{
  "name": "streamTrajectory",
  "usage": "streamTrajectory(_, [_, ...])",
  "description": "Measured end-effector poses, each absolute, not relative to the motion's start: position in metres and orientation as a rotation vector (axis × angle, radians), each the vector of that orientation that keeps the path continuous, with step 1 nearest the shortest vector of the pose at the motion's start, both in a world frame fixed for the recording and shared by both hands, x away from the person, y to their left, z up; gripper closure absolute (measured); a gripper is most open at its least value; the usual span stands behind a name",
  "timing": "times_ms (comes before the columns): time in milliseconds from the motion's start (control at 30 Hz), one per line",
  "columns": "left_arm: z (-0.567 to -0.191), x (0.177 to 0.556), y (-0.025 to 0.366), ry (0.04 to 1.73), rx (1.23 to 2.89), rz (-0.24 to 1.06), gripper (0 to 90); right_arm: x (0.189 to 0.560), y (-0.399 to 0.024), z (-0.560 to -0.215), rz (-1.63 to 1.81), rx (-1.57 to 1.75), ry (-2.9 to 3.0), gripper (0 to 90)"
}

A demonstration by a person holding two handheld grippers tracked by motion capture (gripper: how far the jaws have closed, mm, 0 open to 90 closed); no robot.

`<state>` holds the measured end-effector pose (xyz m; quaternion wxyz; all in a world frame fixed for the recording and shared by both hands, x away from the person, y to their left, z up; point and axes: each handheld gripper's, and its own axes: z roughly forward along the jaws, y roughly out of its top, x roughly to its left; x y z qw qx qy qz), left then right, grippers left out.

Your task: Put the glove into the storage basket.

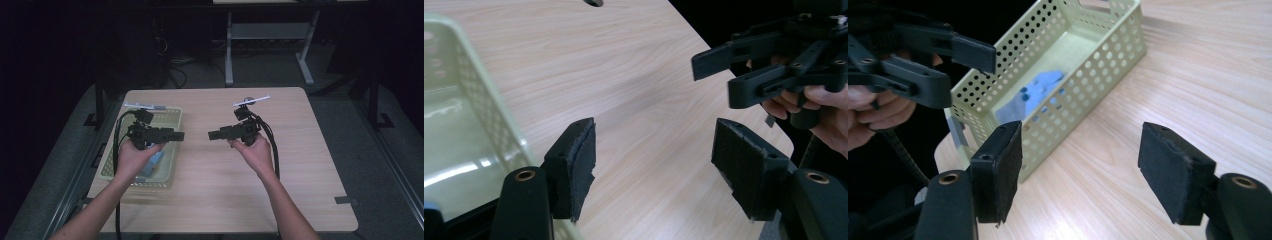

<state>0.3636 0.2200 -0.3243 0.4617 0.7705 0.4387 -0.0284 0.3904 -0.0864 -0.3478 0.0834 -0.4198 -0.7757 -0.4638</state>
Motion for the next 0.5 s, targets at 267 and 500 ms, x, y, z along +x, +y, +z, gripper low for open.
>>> streamTrajectory(267, [-0.323, 0.361, 0.202, 1.035, 1.917, -0.082, 33.3, 0.386, -0.104, -0.353, -1.388, -1.301, -2.297, 33.3])
streamTrajectory(500, [-0.327, 0.362, 0.185, 1.011, 1.932, -0.097, 32.5, 0.385, -0.119, -0.358, -1.389, -1.333, -2.295, 32.1])
